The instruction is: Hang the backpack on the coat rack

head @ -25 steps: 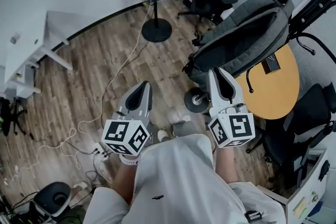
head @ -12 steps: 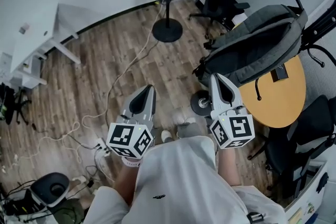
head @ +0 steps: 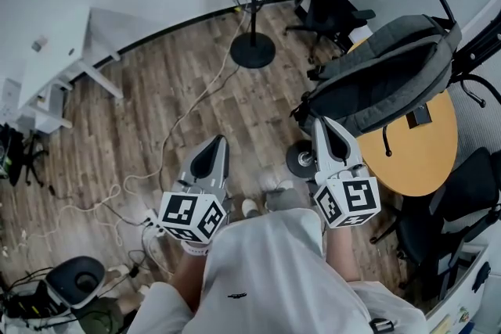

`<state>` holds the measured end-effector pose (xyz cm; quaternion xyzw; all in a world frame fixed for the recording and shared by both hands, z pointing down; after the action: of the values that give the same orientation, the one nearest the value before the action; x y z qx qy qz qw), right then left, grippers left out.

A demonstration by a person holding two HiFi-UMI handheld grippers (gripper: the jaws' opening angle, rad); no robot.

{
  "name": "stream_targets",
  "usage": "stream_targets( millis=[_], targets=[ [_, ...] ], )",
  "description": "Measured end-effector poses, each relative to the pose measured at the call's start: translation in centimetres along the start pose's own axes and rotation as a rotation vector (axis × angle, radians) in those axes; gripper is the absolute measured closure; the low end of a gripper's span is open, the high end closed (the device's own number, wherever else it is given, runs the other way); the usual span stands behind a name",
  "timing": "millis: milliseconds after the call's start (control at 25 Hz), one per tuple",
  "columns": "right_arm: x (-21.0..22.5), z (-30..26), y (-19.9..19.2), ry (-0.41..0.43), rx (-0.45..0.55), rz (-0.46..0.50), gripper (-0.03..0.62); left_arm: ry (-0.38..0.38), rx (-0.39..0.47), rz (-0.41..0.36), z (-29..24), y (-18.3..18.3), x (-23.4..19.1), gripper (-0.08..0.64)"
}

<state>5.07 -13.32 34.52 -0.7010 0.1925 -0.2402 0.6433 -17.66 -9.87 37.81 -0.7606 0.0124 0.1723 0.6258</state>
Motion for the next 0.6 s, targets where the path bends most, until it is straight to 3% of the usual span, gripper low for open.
stream_targets(
  millis=[600],
  targets=[
    [-0.29, -0.22, 0.02, 0.023, -0.003, -0.027, 0.591, 0.008, 0.004, 0.007, 0.41, 0.03, -0.23, 0.545]
  ],
)
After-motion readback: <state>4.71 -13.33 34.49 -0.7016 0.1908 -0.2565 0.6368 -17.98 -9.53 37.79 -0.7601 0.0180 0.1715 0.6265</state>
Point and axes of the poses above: the fingertips, and each gripper's own axes: z backward along the fingers, x to its right, y out of its top, the point moved 5 cm from there along z, backward along the fingers, and after that the axes turned 10 degrees about y, right-handed, at the moved point
